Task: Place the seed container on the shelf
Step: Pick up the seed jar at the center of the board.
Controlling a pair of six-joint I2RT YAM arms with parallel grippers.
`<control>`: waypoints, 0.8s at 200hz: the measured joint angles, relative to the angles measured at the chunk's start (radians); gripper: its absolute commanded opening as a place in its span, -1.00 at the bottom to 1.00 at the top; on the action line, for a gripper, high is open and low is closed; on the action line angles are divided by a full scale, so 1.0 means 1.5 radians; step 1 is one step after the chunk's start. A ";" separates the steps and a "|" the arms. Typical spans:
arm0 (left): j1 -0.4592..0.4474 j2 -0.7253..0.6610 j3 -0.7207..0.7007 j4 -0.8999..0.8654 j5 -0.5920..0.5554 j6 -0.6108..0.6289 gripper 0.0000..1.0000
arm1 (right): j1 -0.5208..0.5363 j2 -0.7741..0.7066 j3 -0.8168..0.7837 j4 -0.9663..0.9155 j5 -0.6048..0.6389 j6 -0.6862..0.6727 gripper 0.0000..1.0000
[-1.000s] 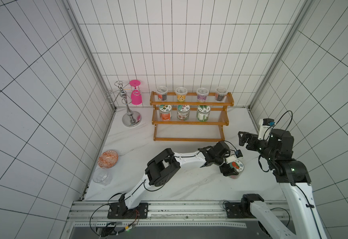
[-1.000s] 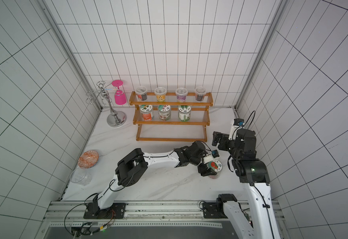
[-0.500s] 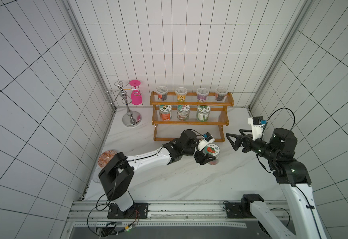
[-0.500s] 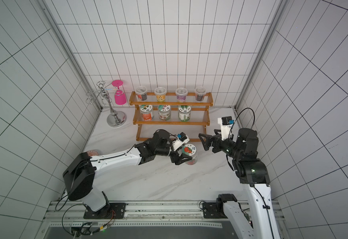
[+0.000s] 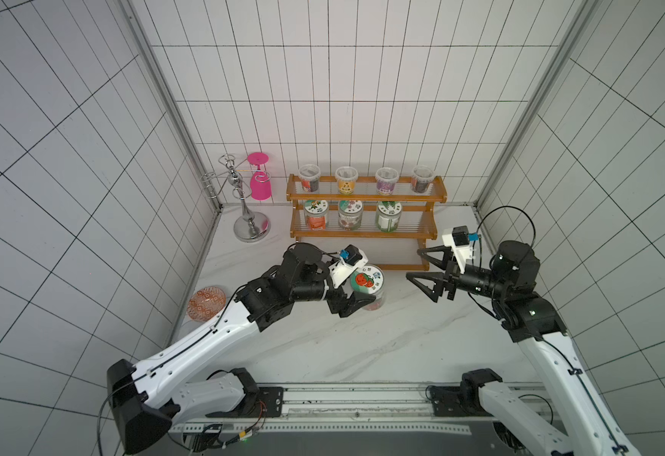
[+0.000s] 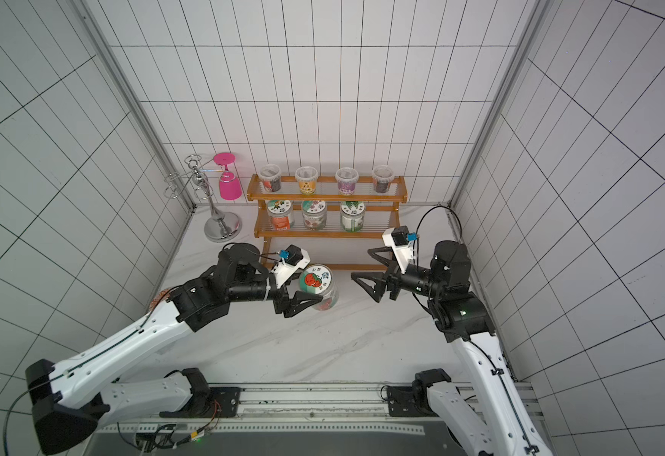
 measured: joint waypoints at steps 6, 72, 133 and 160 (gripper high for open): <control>0.000 -0.009 0.004 -0.014 0.001 0.004 0.21 | 0.013 -0.001 -0.004 0.006 0.002 -0.010 0.99; 0.000 -0.067 0.011 -0.111 0.021 0.030 0.23 | 0.174 0.008 -0.045 0.052 0.071 -0.110 0.99; 0.000 -0.070 0.011 -0.134 0.037 0.036 0.23 | 0.297 0.060 -0.047 0.064 0.136 -0.169 0.99; 0.000 -0.071 0.011 -0.134 0.039 0.041 0.23 | 0.328 0.063 -0.052 0.072 0.137 -0.189 0.99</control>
